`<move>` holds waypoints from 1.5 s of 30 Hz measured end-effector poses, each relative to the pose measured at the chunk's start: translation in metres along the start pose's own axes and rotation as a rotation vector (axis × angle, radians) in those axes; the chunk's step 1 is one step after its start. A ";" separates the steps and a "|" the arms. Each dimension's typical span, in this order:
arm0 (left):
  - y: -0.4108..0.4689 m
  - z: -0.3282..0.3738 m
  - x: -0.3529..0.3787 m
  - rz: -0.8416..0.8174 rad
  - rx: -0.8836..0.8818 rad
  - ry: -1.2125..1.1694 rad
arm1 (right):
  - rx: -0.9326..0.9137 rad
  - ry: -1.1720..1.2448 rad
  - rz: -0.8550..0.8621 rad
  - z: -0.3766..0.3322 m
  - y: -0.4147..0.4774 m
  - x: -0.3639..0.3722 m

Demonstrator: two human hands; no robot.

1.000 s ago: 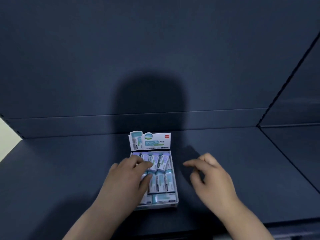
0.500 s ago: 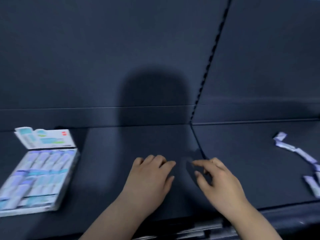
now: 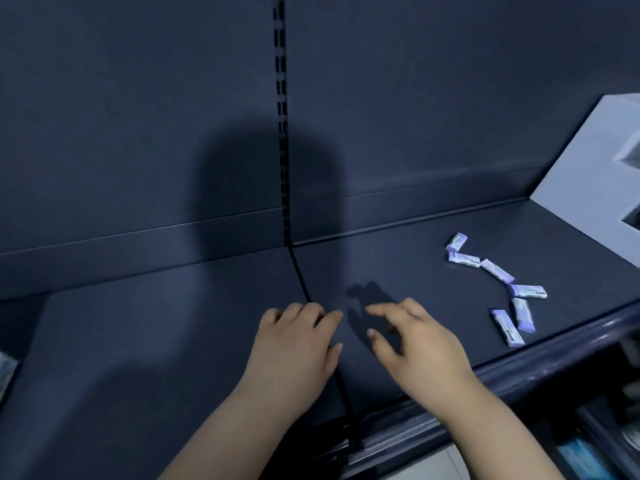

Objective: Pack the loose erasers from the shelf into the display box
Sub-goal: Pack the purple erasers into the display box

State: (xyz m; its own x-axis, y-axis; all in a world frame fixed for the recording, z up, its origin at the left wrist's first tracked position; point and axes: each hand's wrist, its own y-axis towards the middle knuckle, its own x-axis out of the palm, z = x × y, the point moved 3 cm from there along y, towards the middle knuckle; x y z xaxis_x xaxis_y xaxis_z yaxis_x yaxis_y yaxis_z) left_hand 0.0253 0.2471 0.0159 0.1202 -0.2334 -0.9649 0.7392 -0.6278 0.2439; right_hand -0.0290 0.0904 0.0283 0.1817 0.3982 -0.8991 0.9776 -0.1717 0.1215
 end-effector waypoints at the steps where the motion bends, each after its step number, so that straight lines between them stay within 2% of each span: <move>1: 0.004 0.001 0.000 -0.003 0.006 -0.001 | -0.001 -0.003 0.000 0.001 0.000 0.000; 7: 0.022 0.026 0.004 0.011 0.018 -0.018 | 0.010 0.017 0.013 0.023 -0.002 -0.006; 11: 0.035 0.061 0.013 -0.078 0.017 -0.041 | 0.032 0.041 0.021 0.062 -0.005 -0.016; 15: 0.064 0.110 0.032 -0.047 0.008 -0.059 | 0.075 0.027 0.014 0.127 0.000 -0.039; 19: 0.102 0.169 0.060 -0.122 -0.009 -0.066 | 0.119 -0.007 -0.037 0.212 0.016 -0.072; 22: 0.131 0.210 0.080 -0.203 -0.008 -0.082 | 0.161 -0.071 -0.125 0.273 0.032 -0.092; 25: 0.154 0.228 0.089 -0.228 -0.095 -0.068 | 0.158 -0.119 -0.248 0.312 0.048 -0.099; 30: 0.162 0.237 0.092 -0.246 -0.253 -0.034 | 0.059 -0.096 -0.274 0.326 0.063 -0.099; 37: 0.165 0.227 0.090 -0.274 -0.469 0.012 | -0.055 -0.225 -0.248 0.322 0.063 -0.100; 40: 0.167 0.227 0.091 -0.292 -0.507 -0.111 | -0.070 -0.190 -0.300 0.324 0.063 -0.101; 45: 0.167 0.228 0.095 -0.208 -0.457 -0.345 | -0.111 -0.057 -0.407 0.334 0.073 -0.101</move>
State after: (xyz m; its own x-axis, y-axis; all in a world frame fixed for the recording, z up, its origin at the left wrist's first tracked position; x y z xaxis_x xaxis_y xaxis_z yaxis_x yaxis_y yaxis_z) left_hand 0.0096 -0.0493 -0.0128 -0.2220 -0.4154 -0.8822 0.9431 -0.3212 -0.0861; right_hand -0.0111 -0.2631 -0.0119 -0.2244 0.3625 -0.9046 0.9745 0.0882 -0.2063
